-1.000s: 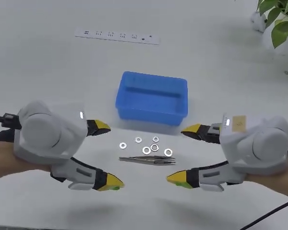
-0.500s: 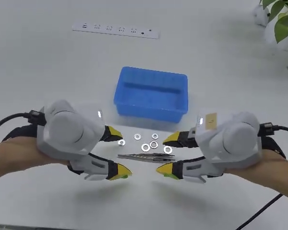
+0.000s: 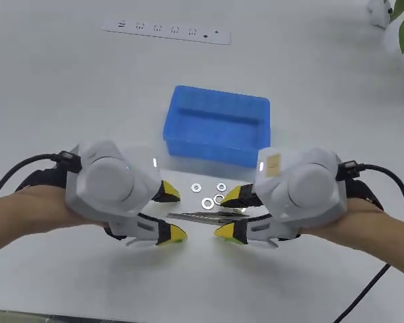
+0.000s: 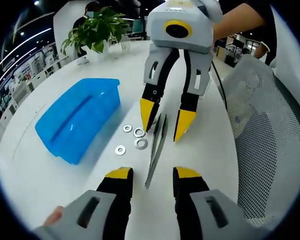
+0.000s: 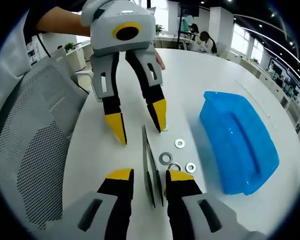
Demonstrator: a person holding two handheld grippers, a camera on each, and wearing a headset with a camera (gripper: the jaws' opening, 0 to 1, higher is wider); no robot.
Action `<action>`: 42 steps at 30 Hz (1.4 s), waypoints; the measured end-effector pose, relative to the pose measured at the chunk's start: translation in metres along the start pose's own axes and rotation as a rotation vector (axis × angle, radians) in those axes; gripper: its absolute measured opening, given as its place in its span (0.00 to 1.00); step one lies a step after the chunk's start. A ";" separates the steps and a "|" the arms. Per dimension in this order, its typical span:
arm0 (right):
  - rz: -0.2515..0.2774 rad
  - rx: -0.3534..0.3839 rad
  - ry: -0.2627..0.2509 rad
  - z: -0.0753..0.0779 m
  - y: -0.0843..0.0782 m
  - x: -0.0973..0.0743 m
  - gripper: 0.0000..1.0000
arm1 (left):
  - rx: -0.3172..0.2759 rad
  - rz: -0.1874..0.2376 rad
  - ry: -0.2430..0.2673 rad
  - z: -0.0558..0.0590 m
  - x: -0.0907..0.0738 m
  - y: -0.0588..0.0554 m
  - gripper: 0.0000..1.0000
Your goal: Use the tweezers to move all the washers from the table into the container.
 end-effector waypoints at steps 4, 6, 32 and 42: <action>-0.025 -0.023 0.009 0.000 -0.003 0.003 0.24 | 0.038 -0.025 -0.004 0.001 0.002 0.000 0.30; -0.028 -0.039 0.010 0.000 -0.003 0.003 0.22 | 0.053 -0.041 -0.018 0.003 0.003 -0.002 0.30; -0.045 -0.158 -0.038 -0.007 0.000 0.002 0.07 | 0.158 -0.071 -0.020 0.005 0.007 0.003 0.07; 0.018 -0.181 -0.062 -0.010 0.015 -0.011 0.07 | 0.148 -0.102 0.003 0.005 -0.001 -0.007 0.09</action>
Point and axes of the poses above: the centre of the closed fingertips' face, and the gripper's own axes: x roughly forward along the fingers, z roughly to its right, y roughly out of its top, the point moved 2 cm from there along -x, roughly backward along the fingers, and after that the axes turned 8 degrees about -z, right-handed, at the moved point
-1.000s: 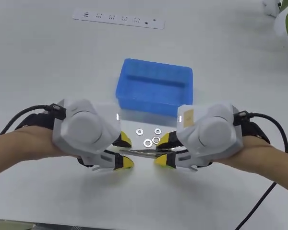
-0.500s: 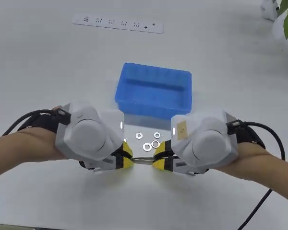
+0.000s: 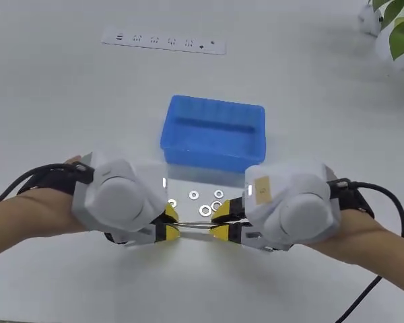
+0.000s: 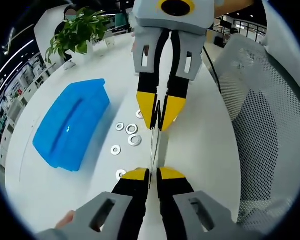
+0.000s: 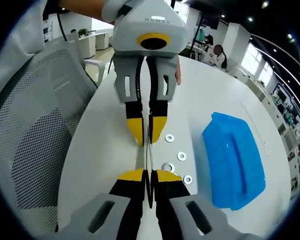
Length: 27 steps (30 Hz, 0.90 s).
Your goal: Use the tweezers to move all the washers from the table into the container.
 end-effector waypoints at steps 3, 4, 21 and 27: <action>0.001 -0.022 -0.009 -0.002 0.002 -0.001 0.07 | -0.025 0.012 0.002 0.001 -0.007 0.002 0.06; 0.006 -0.023 -0.012 -0.002 0.003 -0.002 0.07 | -0.029 0.016 0.004 0.001 -0.009 0.002 0.06; 0.096 -0.023 -0.049 -0.014 0.012 -0.009 0.07 | -0.016 0.150 0.029 0.015 -0.060 0.048 0.05; 0.132 -0.005 -0.048 -0.019 0.015 -0.008 0.07 | -0.003 0.128 0.033 0.016 -0.057 0.050 0.06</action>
Point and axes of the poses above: the centre of the closed fingertips' face, and the gripper's own axes: x roughly forward along the fingers, z roughly to its right, y roughly out of its top, the point moved 2 cm from there along -x, roughly backward along the fingers, and after that the axes turned 8 degrees about -z, right-handed, at the moved point
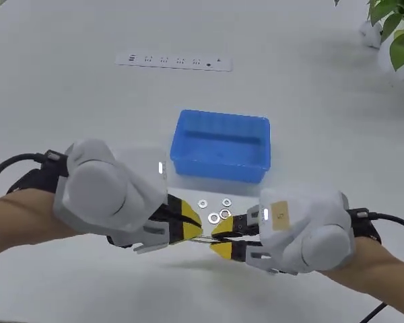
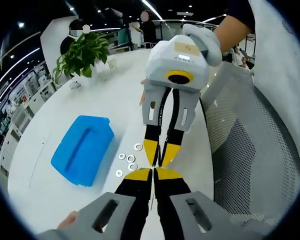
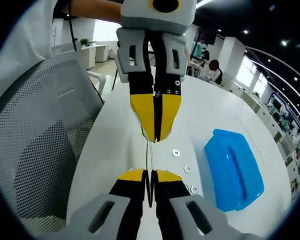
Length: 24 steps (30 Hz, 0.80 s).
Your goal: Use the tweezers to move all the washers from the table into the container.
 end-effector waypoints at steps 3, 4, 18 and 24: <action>-0.004 0.003 -0.004 0.000 -0.004 -0.002 0.07 | 0.004 -0.065 0.000 0.000 0.000 -0.019 0.16; -0.002 0.006 -0.003 0.001 -0.004 -0.003 0.07 | 0.011 -0.088 -0.001 0.000 0.000 -0.025 0.19; 0.035 0.010 -0.005 0.002 0.003 -0.007 0.07 | 0.013 -0.129 0.002 0.000 0.000 -0.036 0.07; 0.055 0.009 -0.004 0.001 0.008 -0.006 0.07 | 0.033 -0.126 -0.011 0.002 -0.009 -0.034 0.06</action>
Point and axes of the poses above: the centre of the closed fingertips' face, and the gripper's own axes: x roughly forward along the fingers, z roughly to its right, y roughly out of its top, the point moved 2 cm from there along -x, roughly backward along the fingers, and after that the axes turned 8 degrees about -z, right-handed, at the moved point
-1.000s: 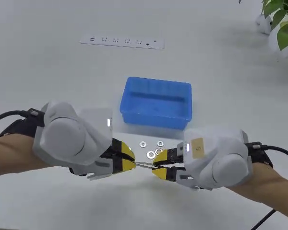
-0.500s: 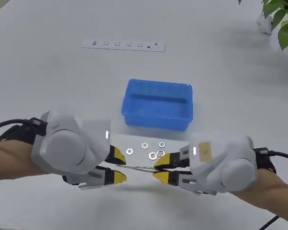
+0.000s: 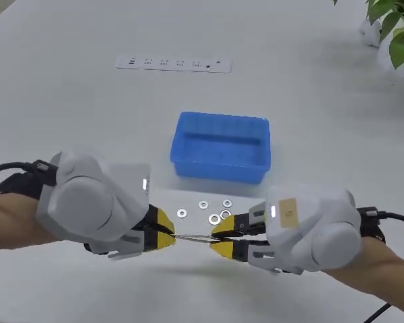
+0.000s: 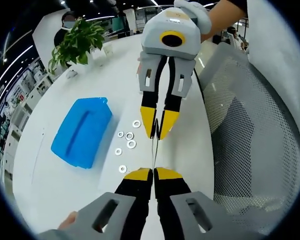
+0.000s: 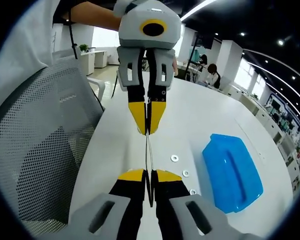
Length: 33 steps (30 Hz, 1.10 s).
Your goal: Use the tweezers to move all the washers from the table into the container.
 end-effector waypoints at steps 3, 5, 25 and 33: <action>0.011 0.005 0.005 -0.001 0.001 0.002 0.07 | 0.012 0.025 -0.017 0.002 -0.009 0.007 0.06; 0.023 0.017 0.009 -0.002 0.002 0.003 0.07 | 0.015 0.061 -0.018 0.002 -0.016 0.016 0.06; 0.107 0.155 0.003 -0.003 -0.010 0.001 0.07 | -0.013 0.236 -0.027 0.005 -0.002 0.064 0.07; 0.121 0.188 -0.004 -0.001 -0.013 -0.001 0.07 | 0.046 0.310 0.018 0.004 0.005 0.074 0.07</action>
Point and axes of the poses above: the centre of the closed fingertips' face, and the gripper's own axes: x roughly forward along the fingers, z roughly to its right, y roughly out of its top, the point moved 2 cm from there along -x, roughly backward along the fingers, and after that the axes turned 8 degrees about -z, right-handed, at the moved point
